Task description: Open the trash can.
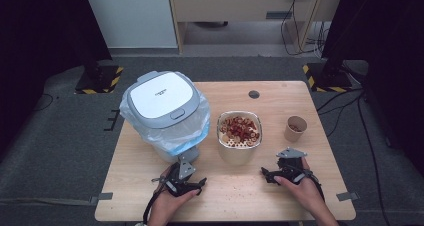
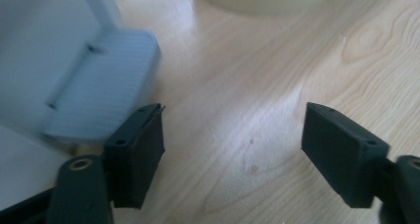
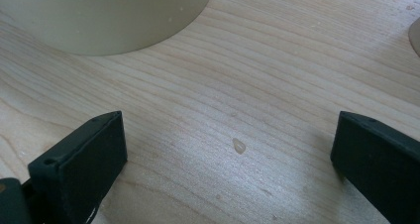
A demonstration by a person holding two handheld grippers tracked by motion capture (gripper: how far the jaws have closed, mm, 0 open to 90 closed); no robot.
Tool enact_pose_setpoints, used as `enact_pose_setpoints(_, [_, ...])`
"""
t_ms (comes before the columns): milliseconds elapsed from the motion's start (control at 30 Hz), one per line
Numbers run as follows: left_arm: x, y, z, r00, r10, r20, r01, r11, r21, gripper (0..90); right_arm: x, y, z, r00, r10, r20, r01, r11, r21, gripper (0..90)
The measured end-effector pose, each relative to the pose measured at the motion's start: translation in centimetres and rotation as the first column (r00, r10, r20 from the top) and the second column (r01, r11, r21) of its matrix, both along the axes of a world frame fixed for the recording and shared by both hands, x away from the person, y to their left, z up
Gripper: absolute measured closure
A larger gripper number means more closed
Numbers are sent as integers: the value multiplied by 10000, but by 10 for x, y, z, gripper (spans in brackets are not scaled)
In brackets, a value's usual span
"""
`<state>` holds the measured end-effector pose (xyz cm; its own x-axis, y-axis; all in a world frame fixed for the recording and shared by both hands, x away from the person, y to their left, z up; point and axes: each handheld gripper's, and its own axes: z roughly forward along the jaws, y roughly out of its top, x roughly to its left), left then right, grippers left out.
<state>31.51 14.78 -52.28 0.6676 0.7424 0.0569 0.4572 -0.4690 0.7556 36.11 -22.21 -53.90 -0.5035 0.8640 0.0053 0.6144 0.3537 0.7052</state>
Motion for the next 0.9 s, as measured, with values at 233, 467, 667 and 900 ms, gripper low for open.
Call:
enact_pose_setpoints(233, [-2, 1, 14, 9981, -139, 602, 149, 9998, -163, 489, -1, 0, 0, 10000, 19, -10, -19, 10000, -4, 13])
enact_pose_setpoints(467, [4, 2, 24, 9958, 8, 917, 14, 9997, -240, 670, -1, 0, 0, 10000, 36, -33, -36, 10000, -5, 13])
enact_pose_setpoints(667, [13, 11, 27, 9946, 170, 1029, -160, 9998, -105, 788, -1, 0, 0, 10000, 33, -31, -33, 10000, -9, 13])
enact_pose_setpoints(900, [28, 13, 23, 9924, 286, 1201, -308, 9994, 159, 844, -1, 0, 0, 10000, 70, 2, -70, 10000, -9, 13])
